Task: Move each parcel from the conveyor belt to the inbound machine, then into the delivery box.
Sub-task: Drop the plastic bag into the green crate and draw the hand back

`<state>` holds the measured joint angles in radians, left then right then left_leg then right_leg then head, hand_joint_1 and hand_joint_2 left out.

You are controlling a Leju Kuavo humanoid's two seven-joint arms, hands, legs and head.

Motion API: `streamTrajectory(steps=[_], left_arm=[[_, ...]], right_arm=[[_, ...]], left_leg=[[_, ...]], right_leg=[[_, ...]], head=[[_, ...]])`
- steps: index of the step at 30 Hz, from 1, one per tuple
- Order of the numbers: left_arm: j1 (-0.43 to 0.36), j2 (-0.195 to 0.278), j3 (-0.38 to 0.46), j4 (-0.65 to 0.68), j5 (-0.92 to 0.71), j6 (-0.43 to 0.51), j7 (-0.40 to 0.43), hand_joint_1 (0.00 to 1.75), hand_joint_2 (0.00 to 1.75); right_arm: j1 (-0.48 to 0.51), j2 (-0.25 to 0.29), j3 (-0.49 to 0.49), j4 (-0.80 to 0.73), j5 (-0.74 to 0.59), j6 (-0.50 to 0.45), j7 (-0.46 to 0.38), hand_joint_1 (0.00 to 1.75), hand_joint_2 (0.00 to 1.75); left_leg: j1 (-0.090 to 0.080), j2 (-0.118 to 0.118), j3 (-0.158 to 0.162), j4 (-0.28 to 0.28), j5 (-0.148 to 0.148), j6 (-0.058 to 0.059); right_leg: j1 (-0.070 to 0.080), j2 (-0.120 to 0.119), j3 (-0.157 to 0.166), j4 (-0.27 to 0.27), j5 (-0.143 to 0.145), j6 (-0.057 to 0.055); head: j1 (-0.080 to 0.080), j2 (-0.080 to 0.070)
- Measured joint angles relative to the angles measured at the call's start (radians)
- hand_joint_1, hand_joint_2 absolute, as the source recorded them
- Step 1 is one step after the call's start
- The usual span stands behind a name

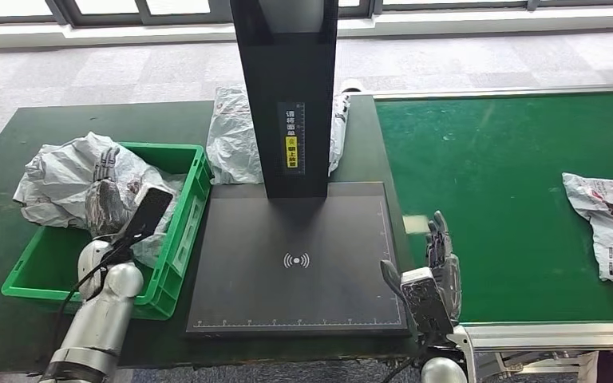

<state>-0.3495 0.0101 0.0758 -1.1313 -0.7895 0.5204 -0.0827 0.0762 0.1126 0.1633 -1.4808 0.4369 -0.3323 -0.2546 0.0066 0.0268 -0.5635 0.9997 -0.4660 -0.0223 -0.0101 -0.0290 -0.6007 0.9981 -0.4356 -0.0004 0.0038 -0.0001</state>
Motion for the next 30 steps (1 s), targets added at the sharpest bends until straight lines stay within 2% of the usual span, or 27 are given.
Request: streamTrajectory(steps=[3,7,10,12,14,18,20,23,30], left_arm=[[0.016,-0.006,-0.005,-0.065,0.106,0.046,-0.06,0.0,1.75],[0.031,-0.011,-0.01,-0.119,0.154,0.077,-0.098,0.0,0.0],[0.048,-0.017,-0.01,-0.163,0.242,0.139,-0.166,0.0,0.0],[0.063,-0.022,-0.011,-0.199,0.306,0.152,-0.2,0.0,0.87],[0.082,-0.027,-0.018,-0.236,0.385,0.104,-0.219,0.0,1.75],[0.11,-0.043,-0.071,-0.283,0.539,-0.133,-0.224,0.0,1.75],[0.118,-0.05,-0.112,-0.285,0.558,-0.212,-0.223,0.0,1.75],[0.128,-0.069,-0.175,-0.276,0.557,-0.277,-0.226,0.0,1.75],[0.132,-0.108,-0.285,-0.208,0.563,-0.367,-0.244,0.0,1.75]], right_arm=[[0.016,0.004,0.0,-0.011,-0.005,-0.002,-0.001,0.0,1.75],[0.024,0.008,0.0,-0.019,-0.01,-0.004,-0.003,0.0,1.75],[0.031,0.01,0.0,-0.019,-0.019,-0.008,-0.01,0.0,1.75],[0.037,0.01,0.0,-0.019,-0.022,-0.013,-0.018,0.0,0.87],[0.043,0.01,0.0,-0.019,-0.02,-0.023,-0.029,0.0,0.0],[0.039,0.011,0.0,-0.021,0.019,-0.044,-0.051,0.0,1.75],[0.027,0.015,0.0,-0.021,0.04,-0.046,-0.051,0.0,1.75],[-0.005,0.024,0.0,-0.017,0.078,-0.045,-0.038,0.0,1.75],[-0.08,0.03,0.0,0.02,0.12,-0.047,-0.011,0.0,1.75]], left_leg=[[0.0,0.001,0.0,0.0,-0.001,0.0],[0.0,0.001,0.0,0.0,-0.001,-0.001],[0.0,0.002,0.0,0.0,-0.001,-0.001],[0.0,0.001,0.0,0.0,-0.001,-0.001],[0.0,0.001,0.0,0.0,-0.001,-0.001],[0.0,0.001,-0.001,0.0,-0.001,-0.001],[0.0,0.001,-0.001,0.0,-0.001,-0.001],[0.0,0.001,-0.001,0.0,-0.001,0.0],[0.0,0.001,-0.001,0.0,-0.001,0.0]], right_leg=[[0.0,0.001,0.0,0.0,0.0,0.0],[0.001,0.001,-0.001,0.0,-0.001,0.0],[0.001,0.002,-0.001,0.0,-0.001,0.0],[0.001,0.002,-0.001,0.0,-0.001,0.0],[0.001,0.002,-0.001,0.0,-0.001,0.0],[0.0,0.001,-0.001,-0.001,-0.001,0.0],[0.0,0.001,-0.001,-0.001,0.0,0.0],[0.0,0.002,-0.001,-0.001,0.0,0.0],[0.0,0.002,-0.001,-0.001,0.0,0.001]], head=[[0.0,0.0],[0.0,0.0],[0.0,0.0],[0.0,0.0],[0.0,0.0],[0.0,0.0],[0.0,0.0],[0.0,0.0],[0.0,0.0]])
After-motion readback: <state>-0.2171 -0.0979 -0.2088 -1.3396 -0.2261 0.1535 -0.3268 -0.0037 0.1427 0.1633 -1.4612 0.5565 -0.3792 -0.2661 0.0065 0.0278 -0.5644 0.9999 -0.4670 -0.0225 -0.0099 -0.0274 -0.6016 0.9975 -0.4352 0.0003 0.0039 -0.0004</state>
